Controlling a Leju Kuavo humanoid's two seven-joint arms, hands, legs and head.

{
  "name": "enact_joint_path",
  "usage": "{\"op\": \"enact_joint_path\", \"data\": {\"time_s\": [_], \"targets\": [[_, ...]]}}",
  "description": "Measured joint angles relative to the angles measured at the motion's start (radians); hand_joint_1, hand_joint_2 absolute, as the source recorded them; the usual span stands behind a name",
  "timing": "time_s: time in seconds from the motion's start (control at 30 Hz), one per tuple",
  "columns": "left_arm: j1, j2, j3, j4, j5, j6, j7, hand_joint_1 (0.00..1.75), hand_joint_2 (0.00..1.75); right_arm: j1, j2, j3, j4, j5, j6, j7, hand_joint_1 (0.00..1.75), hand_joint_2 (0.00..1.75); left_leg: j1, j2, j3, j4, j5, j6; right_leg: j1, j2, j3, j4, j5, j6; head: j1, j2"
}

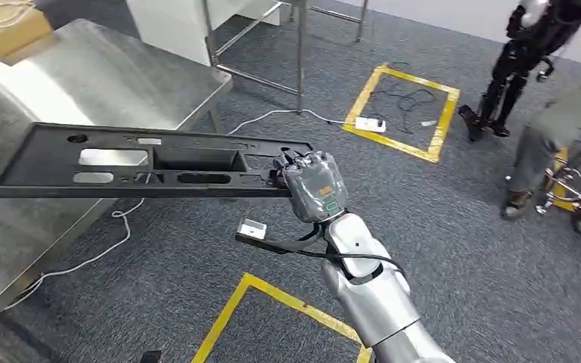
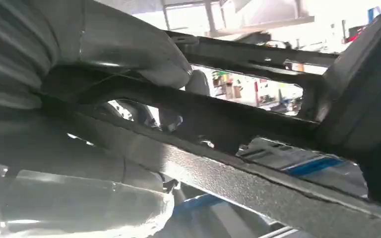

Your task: Take the parts from the cabinet and place them on the table.

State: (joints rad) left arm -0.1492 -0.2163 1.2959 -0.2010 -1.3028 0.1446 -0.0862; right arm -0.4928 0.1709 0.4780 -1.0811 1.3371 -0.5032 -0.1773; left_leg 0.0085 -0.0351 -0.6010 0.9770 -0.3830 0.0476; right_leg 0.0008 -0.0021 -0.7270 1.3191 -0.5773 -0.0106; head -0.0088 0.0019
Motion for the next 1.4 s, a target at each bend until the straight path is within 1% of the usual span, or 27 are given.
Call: {"op": "enact_joint_path", "data": {"time_s": [0.03, 0.1, 0.13, 0.17, 0.3, 0.33, 0.37, 0.4, 0.47, 0.5, 0.53, 0.6, 0.63, 0.67, 0.7, 0.8, 0.83, 0.9, 0.93, 1.0, 1.03, 1.07, 1.13, 1.17, 1.2, 1.33, 1.4], "targets": [[0.002, -0.001, 0.000, 0.000, 0.001, 0.001, 0.000, 0.00, 1.75, 0.000, -0.002, 0.000, 0.000, -0.005, 0.000, -0.003, 1.71, 1.75, 0.001, -0.014, 0.000, 0.000, 0.001, -0.001, -0.006, 0.000, 0.003, -0.015, 0.012, 0.010, 0.000, 0.000], [0.001, -0.002, 0.001, 0.000, 0.001, 0.002, 0.000, 0.00, 1.75, -0.003, -0.005, -0.003, 0.000, -0.013, 0.000, -0.013, 1.71, 1.75, 0.005, -0.043, 0.001, 0.002, 0.002, -0.007, -0.019, 0.005, 0.079, -0.173, 0.082, 0.040, 0.001, 0.000], [0.001, -0.003, 0.001, 0.000, 0.001, 0.004, 0.000, 0.00, 1.75, -0.007, -0.005, -0.003, 0.000, -0.017, -0.001, -0.014, 1.71, 1.75, 0.008, -0.057, 0.000, 0.004, 0.002, -0.015, -0.028, 0.030, 0.131, -0.281, 0.121, 0.053, 0.002, 0.000], [0.001, -0.003, 0.002, 0.000, 0.001, 0.005, 0.000, 0.00, 1.75, -0.012, -0.005, -0.004, 0.001, -0.022, -0.001, -0.016, 1.71, 1.75, 0.004, -0.066, -0.007, 0.009, 0.001, -0.024, -0.036, 0.076, 0.157, -0.340, 0.134, 0.058, 0.004, 0.000], [0.008, -0.003, 0.005, 0.000, 0.000, 0.007, 0.000, 0.00, 1.75, -0.018, -0.005, -0.008, 0.006, -0.031, -0.005, -0.026, 1.71, 1.75, 0.015, -0.096, -0.023, 0.010, 0.007, -0.052, -0.022, 0.039, 0.157, -0.335, 0.142, 0.024, 0.000, 0.000], [0.009, -0.003, 0.006, 0.000, 0.000, 0.007, 0.000, 0.00, 1.75, -0.020, -0.002, -0.008, 0.007, -0.031, -0.005, -0.027, 1.71, 1.75, 0.021, -0.084, -0.027, 0.019, -0.001, -0.055, -0.033, 0.028, 0.158, -0.343, 0.149, 0.014, 0.001, 0.000], [0.008, -0.003, 0.007, 0.000, -0.002, 0.008, 0.000, 0.00, 1.75, -0.021, 0.000, -0.008, 0.007, -0.031, -0.008, -0.028, 1.71, 1.75, 0.015, -0.027, -0.043, 0.058, -0.029, -0.057, -0.029, 0.021, 0.160, -0.343, 0.148, 0.006, -0.005, 0.000], [0.008, -0.004, 0.007, 0.000, -0.003, 0.008, 0.000, 0.00, 1.75, -0.022, 0.000, -0.009, 0.007, -0.031, -0.011, -0.030, 1.71, 1.75, 0.015, 0.006, -0.073, 0.125, -0.067, -0.061, -0.024, 0.011, 0.161, -0.343, 0.147, -0.003, -0.008, 0.000], [0.006, -0.004, 0.007, 0.000, -0.003, 0.007, 0.000, 0.00, 1.75, -0.022, -0.002, -0.012, 0.008, -0.031, -0.013, -0.030, 1.71, 1.75, 0.017, 0.031, -0.155, 0.294, -0.142, -0.066, -0.014, -0.012, 0.160, -0.342, 0.144, -0.007, -0.008, 0.000], [0.007, -0.004, 0.008, 0.000, -0.004, 0.007, 0.000, 0.00, 1.75, -0.022, -0.002, -0.013, 0.010, -0.031, -0.013, -0.030, 1.71, 1.75, 0.017, 0.032, -0.180, 0.347, -0.155, -0.066, -0.010, -0.025, 0.160, -0.342, 0.143, -0.009, -0.008, 0.000], [0.007, -0.004, 0.008, 0.000, -0.005, 0.007, 0.000, 0.00, 1.75, -0.022, -0.003, -0.013, 0.011, -0.031, -0.013, -0.030, 1.71, 1.75, 0.017, 0.032, -0.180, 0.346, -0.143, -0.065, -0.007, -0.036, 0.161, -0.342, 0.142, -0.010, -0.008, 0.000], [0.008, -0.004, 0.009, 0.000, -0.005, 0.007, 0.000, 0.00, 1.75, -0.023, -0.003, -0.014, 0.011, -0.031, -0.013, -0.031, 1.71, 1.75, 0.015, 0.038, -0.115, 0.223, -0.076, -0.055, 0.000, -0.055, 0.163, -0.342, 0.139, -0.013, -0.008, 0.000], [0.007, -0.004, 0.011, 0.000, -0.005, 0.007, 0.000, 0.00, 1.75, -0.025, -0.001, -0.014, 0.011, -0.031, -0.013, -0.031, 1.71, 1.75, 0.008, 0.065, -0.042, 0.095, -0.024, -0.042, 0.004, -0.066, 0.168, -0.343, 0.137, -0.015, -0.008, 0.000], [0.006, -0.002, 0.012, 0.000, -0.004, 0.007, 0.000, 0.00, 1.75, -0.027, 0.000, -0.014, 0.011, -0.031, -0.013, -0.031, 1.71, 1.75, -0.004, 0.112, -0.011, 0.033, -0.028, -0.029, 0.005, -0.073, 0.171, -0.344, 0.134, -0.014, -0.008, 0.000], [0.005, 0.000, 0.013, 0.000, -0.004, 0.007, -0.001, 0.00, 1.75, -0.030, 0.000, -0.015, 0.011, -0.031, -0.012, -0.031, 1.71, 1.75, -0.008, 0.116, -0.011, 0.039, -0.022, -0.022, 0.017, -0.081, 0.170, -0.345, 0.135, -0.012, -0.002, 0.000], [0.005, 0.000, 0.015, 0.000, -0.004, 0.005, -0.001, 0.00, 1.75, -0.032, 0.004, -0.016, 0.011, -0.031, -0.011, -0.031, 1.71, 1.75, -0.016, 0.083, -0.017, 0.030, -0.021, -0.012, 0.011, -0.110, 0.174, -0.349, 0.133, -0.001, -0.009, 0.000], [0.004, 0.000, 0.015, 0.000, -0.004, 0.005, -0.001, 0.00, 1.75, -0.033, 0.008, -0.016, 0.007, -0.031, -0.010, -0.031, 1.71, 1.75, -0.012, 0.071, -0.002, 0.009, -0.011, -0.005, 0.022, -0.116, 0.179, -0.351, 0.128, 0.005, -0.009, 0.000], [0.002, -0.004, 0.015, 0.000, -0.005, 0.005, -0.001, 0.00, 1.75, -0.036, 0.004, -0.019, 0.005, -0.030, -0.008, -0.031, 1.71, 1.75, 0.000, 0.050, 0.006, -0.005, 0.003, 0.008, 0.009, -0.031, 0.137, -0.263, 0.083, 0.001, -0.010, 0.000], [-0.001, -0.004, 0.015, 0.000, -0.005, 0.005, -0.001, 0.00, 1.75, -0.034, 0.000, -0.021, 0.005, -0.031, -0.008, -0.031, 1.71, 1.75, 0.000, 0.036, 0.004, -0.006, 0.003, 0.008, 0.006, -0.010, 0.102, -0.184, 0.053, -0.002, 0.000, 0.000], [-0.001, -0.006, 0.015, 0.000, -0.006, 0.005, -0.001, 0.00, 1.75, -0.025, -0.008, -0.028, 0.005, -0.031, -0.007, -0.031, 1.71, 1.75, 0.000, 0.004, -0.001, -0.005, 0.005, 0.006, -0.002, -0.001, 0.028, -0.039, 0.002, 0.000, 0.003, 0.000], [0.000, -0.006, 0.016, 0.000, -0.006, 0.005, -0.001, 0.00, 1.75, -0.022, -0.010, -0.029, 0.005, -0.031, -0.008, -0.031, 1.71, 1.75, 0.000, -0.010, -0.002, -0.005, 0.006, 0.004, -0.005, -0.001, 0.014, -0.018, 0.001, 0.007, 0.002, 0.000], [0.001, -0.006, 0.016, 0.000, -0.006, 0.006, 0.000, 0.00, 1.75, -0.022, -0.011, -0.031, 0.005, -0.031, -0.008, -0.031, 1.71, 1.75, 0.001, -0.024, -0.002, -0.004, 0.007, 0.002, -0.009, -0.001, 0.026, -0.048, 0.019, 0.019, 0.003, 0.000], [0.001, -0.007, 0.016, 0.000, -0.008, 0.007, 0.000, 0.00, 1.75, -0.024, -0.013, -0.032, 0.005, -0.030, -0.008, -0.031, 1.71, 1.75, 0.004, -0.056, -0.002, 0.001, 0.007, -0.006, -0.024, 0.011, 0.126, -0.254, 0.106, 0.050, 0.003, 0.000], [0.001, -0.007, 0.016, 0.000, -0.008, 0.007, 0.000, 0.00, 1.75, -0.025, -0.013, -0.032, 0.005, -0.031, -0.008, -0.031, 1.71, 1.75, 0.005, -0.065, -0.005, 0.006, 0.005, -0.011, -0.030, 0.033, 0.161, -0.325, 0.130, 0.057, 0.004, 0.000], [0.001, -0.006, 0.016, 0.000, -0.008, 0.008, 0.001, 0.00, 1.75, -0.027, -0.013, -0.032, 0.005, -0.031, -0.008, -0.031, 1.71, 1.75, -0.001, -0.074, -0.014, 0.014, 0.003, -0.022, -0.029, 0.054, 0.162, -0.332, 0.127, 0.049, 0.003, 0.000], [0.008, -0.006, 0.017, 0.000, -0.009, 0.008, 0.003, 0.00, 1.75, -0.033, -0.008, -0.035, 0.005, -0.032, -0.008, -0.032, 1.71, 1.75, 0.009, -0.096, -0.031, 0.017, 0.011, -0.043, -0.024, 0.027, 0.160, -0.335, 0.139, 0.023, 0.001, 0.000], [0.008, -0.006, 0.017, 0.000, -0.009, 0.010, 0.003, 0.00, 1.75, -0.035, -0.002, -0.036, 0.005, -0.031, -0.008, -0.031, 1.71, 1.75, 0.006, -0.005, -0.054, 0.075, -0.031, -0.050, -0.026, 0.013, 0.162, -0.337, 0.141, 0.011, -0.007, 0.000]]}}
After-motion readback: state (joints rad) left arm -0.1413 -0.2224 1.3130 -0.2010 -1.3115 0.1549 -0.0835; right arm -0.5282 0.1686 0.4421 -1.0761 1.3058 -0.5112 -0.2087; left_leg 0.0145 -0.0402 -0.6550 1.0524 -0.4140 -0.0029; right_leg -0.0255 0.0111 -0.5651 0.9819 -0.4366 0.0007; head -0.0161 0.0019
